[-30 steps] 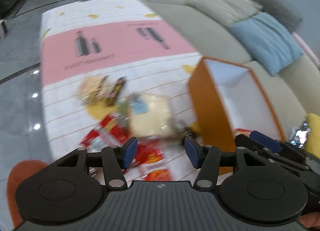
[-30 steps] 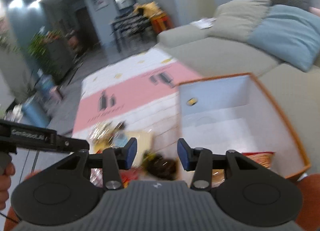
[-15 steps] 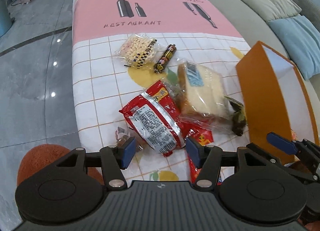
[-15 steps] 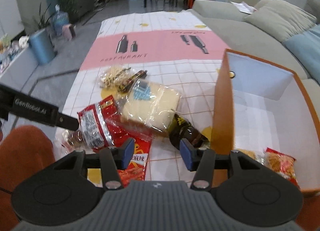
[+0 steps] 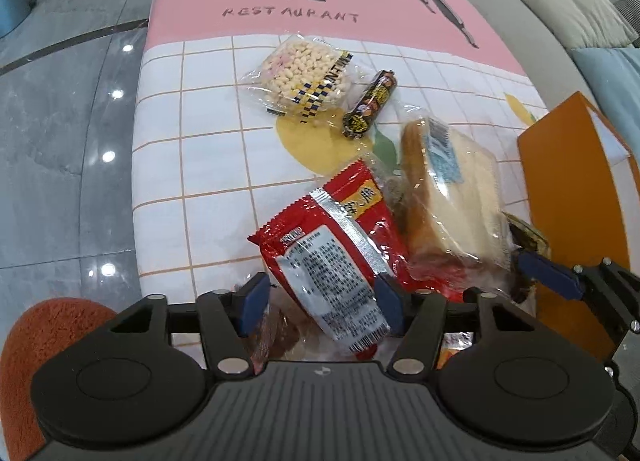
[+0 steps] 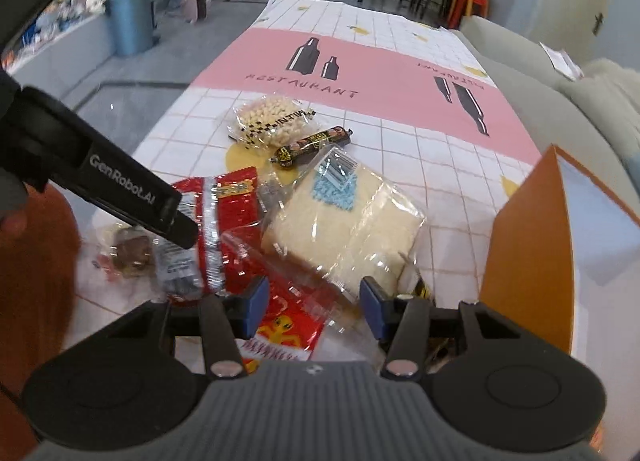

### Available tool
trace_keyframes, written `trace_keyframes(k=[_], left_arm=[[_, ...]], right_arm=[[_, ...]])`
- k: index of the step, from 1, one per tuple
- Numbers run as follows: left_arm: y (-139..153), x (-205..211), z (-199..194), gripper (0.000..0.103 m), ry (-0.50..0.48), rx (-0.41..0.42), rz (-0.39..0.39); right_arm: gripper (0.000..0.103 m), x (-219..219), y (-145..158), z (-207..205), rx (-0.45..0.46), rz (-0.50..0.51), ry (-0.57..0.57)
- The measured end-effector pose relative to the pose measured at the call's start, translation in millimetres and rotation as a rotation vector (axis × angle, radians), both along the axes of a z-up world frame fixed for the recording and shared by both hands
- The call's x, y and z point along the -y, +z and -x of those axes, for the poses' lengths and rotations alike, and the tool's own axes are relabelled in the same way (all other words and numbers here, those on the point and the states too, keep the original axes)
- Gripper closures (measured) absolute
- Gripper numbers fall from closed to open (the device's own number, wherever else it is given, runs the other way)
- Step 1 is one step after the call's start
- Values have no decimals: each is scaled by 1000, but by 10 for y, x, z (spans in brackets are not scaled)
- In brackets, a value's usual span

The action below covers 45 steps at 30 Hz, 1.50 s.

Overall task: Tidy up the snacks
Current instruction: 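Grasp the red snack bag with the left tool while the right tool grasps the bread loaf bag, then lift and carry the red bag and bread bag together over the orange box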

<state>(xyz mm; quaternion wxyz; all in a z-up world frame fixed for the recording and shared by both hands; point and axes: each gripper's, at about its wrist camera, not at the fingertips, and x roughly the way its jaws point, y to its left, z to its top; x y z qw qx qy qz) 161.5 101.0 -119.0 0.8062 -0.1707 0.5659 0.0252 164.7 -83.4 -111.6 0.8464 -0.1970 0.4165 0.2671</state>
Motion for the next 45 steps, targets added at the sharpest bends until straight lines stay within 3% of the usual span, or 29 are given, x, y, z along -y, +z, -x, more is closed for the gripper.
trace_keyframes(k=[3,5,8,11,20,24,28,33,37,45], left_arm=[[-77,-12,-38,16,-3,-1,19],[-141,-46,-65,10,5,-3,61],[-233,-82,-98,9,9,-7,131],[-253,-81,-103,9,12,11,152],[-185,-33,-112,30,15,28,162],[-29,25,-91,50,-5,53,137],[99,63,-62,59,-14,90,114],[190,105,-36,68,-14,124,108],[276,129,5,71,-18,151,102],[431,198,89,76,-14,182,96]], right_arm=[[43,-41,-87,-70,-14,28,34],[43,-67,-163,-100,-7,54,52],[39,-104,-262,-114,7,101,89],[36,-158,-318,-79,63,146,134],[33,-179,-404,-152,75,122,125],[45,-197,-394,-91,97,152,148],[63,-225,-385,-32,136,197,156],[76,-164,-275,-31,135,162,136],[81,-72,-128,-55,114,89,90],[86,194,302,-188,6,-171,-52]])
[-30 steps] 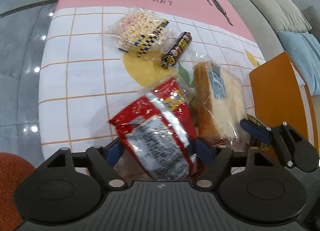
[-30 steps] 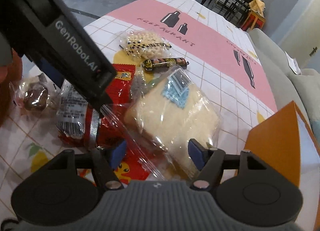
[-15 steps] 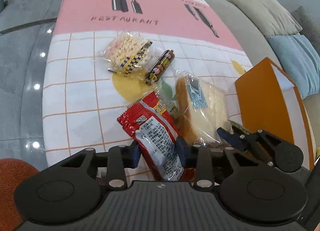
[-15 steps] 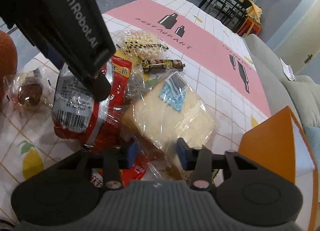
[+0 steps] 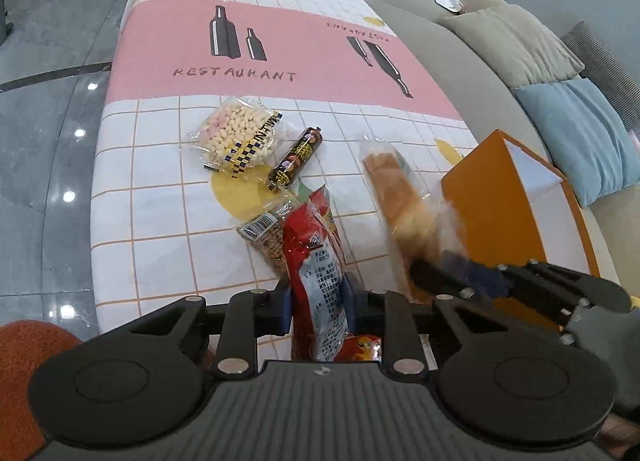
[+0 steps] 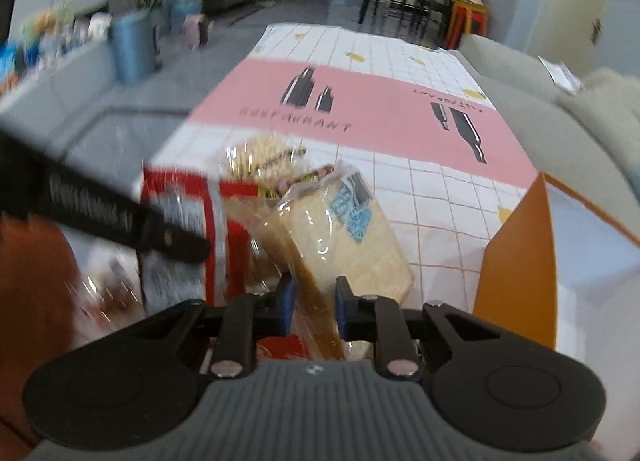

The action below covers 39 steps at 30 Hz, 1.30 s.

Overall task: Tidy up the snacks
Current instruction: 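Lift and carry the red bag and bread bag together over the orange box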

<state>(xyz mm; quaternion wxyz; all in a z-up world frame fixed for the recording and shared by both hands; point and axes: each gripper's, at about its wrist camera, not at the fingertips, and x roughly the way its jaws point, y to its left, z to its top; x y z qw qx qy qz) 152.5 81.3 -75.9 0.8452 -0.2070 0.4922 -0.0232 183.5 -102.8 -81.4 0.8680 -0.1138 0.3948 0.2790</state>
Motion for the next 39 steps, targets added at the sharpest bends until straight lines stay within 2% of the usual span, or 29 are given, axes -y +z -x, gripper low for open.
trace_keyframes(k=[9,14,22,31,36,39], left_arm=[[228,92,137,76,7,40,-24],[382,115,223,76,14,61,-4],[777,225,319,76,6,153,10],[1267,568,184,76,-108,273,46],[1369,890,-65,76,-196,280,108],[1351,1154,-246,76,-253,260,129]], right_arm=[[94,210,355,98,-46,-177,-69],[97,332,498,212,-58,-247,-92],[98,555,846,420,13,-325,-125],[98,1061,1265,531,107,-421,-214],[98,1451,1400,493,139,-433,-298],[98,1676,1387,463,150,-406,-366]])
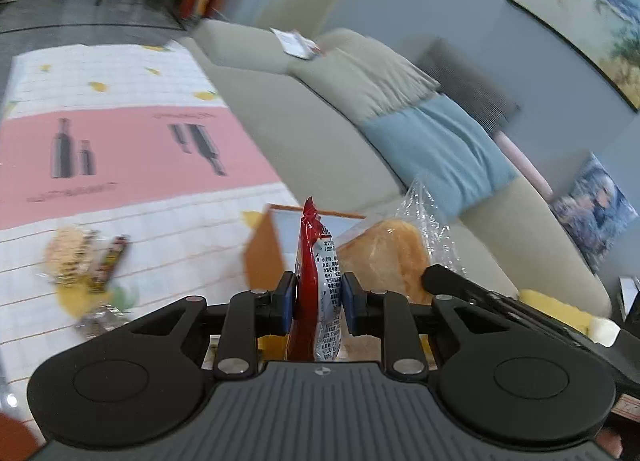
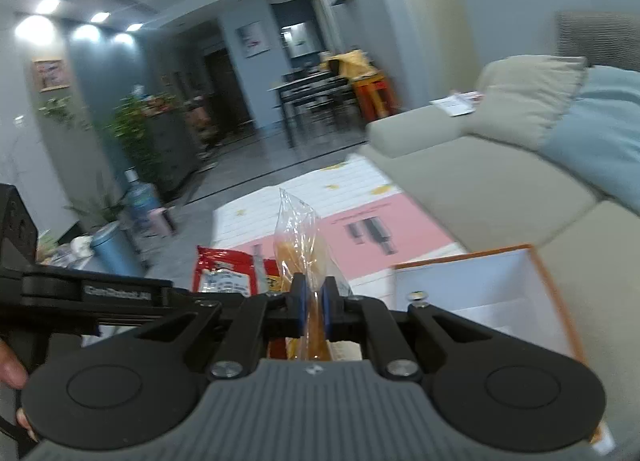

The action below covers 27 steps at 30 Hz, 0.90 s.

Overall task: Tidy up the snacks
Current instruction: 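Lift and carry the red bag and bread bag together over the orange box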

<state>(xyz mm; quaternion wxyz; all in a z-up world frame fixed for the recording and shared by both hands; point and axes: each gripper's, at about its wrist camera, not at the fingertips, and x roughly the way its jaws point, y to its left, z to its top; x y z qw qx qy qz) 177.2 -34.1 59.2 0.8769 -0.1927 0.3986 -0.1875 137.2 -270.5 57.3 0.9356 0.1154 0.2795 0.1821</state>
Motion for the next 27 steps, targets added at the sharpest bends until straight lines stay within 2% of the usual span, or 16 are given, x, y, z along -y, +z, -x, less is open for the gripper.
trace_keyframes(k=[5,11,14,19,22,27], left_arm=[[-210,404,-260,76,-84,-83,37],[-533,827,-578,76,-119,-190,35],[-696,989,-702,76,-109,-223,-28],[-1036,1181,-956,76,-79,-329,-77],[-1164,1257,-1039,76,-56,-344,-117],[-1335,1314,-1155,76,-33,-372,-123]], right_arm=[[98,347,-209,-136,-55,11,-106],[98,657,-499,-295,-124,-5,-183],[98,767,-594,-378,-140,-18,-201],[98,924,-741,-535,-180,-87,-216],[98,945,-856,-612,-200,-117,-219],[98,994,-1054,-729,-238,-146,-238]])
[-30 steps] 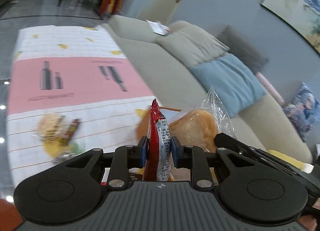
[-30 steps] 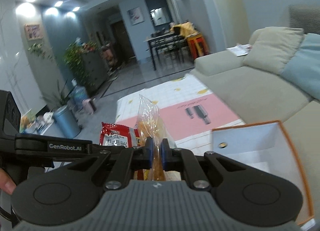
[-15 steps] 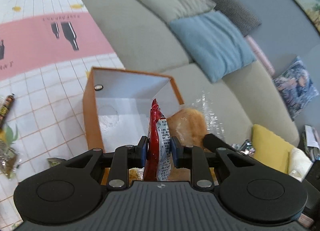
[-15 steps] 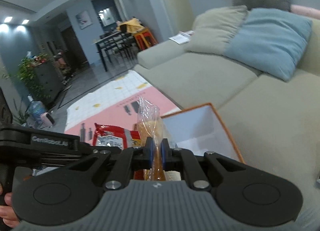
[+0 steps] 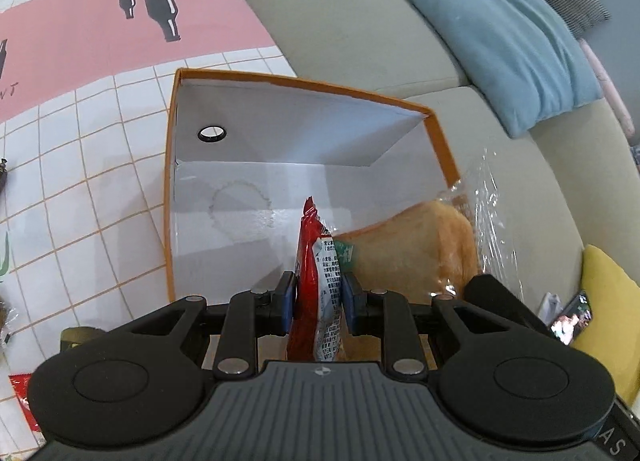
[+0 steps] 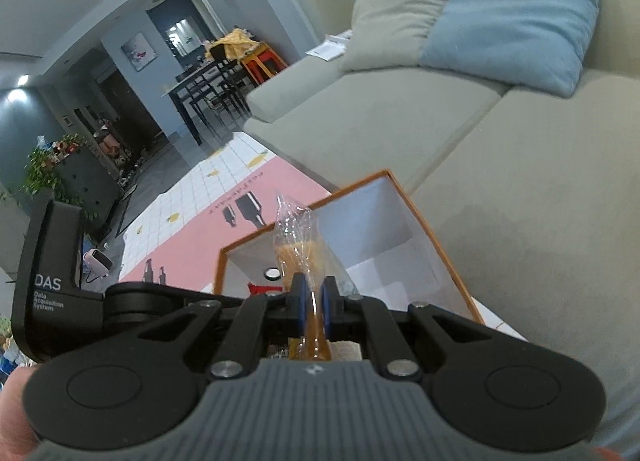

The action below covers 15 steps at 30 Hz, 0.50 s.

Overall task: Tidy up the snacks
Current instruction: 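Lift and carry the red bag and bread bag together over the orange box, then lower both bags into the box and open both tools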

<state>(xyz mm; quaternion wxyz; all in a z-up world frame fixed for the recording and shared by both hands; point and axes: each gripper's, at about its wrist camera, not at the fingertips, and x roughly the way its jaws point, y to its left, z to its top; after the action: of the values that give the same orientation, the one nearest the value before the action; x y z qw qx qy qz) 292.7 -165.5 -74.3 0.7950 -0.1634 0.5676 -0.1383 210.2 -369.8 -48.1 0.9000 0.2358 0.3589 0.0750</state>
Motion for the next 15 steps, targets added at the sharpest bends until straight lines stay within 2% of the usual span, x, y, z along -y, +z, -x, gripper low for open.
trace_keyframes(k=[5,10,11,13,14,15], left_arm=[[-75,78,-33,76,-20,-13,-33],[-64,241,-37,72,-113,-7,-165],[-47,253,-29,68,-125,-3,-186],[11,248,-8,66,-144,10,-194],[49,235,8,61,-148,21,-199],[95,214,21,49,-147,37,-212]], right_arm=[[98,78,-136,-95,-34,-32,-19],[98,58,-188,-92,-54,-28,-21],[98,49,-192,-91,-60,-26,-20],[98,40,-202,-86,-67,-19,-19],[98,37,-201,-81,-68,-15,-20],[98,38,-199,-81,-68,-13,-22]])
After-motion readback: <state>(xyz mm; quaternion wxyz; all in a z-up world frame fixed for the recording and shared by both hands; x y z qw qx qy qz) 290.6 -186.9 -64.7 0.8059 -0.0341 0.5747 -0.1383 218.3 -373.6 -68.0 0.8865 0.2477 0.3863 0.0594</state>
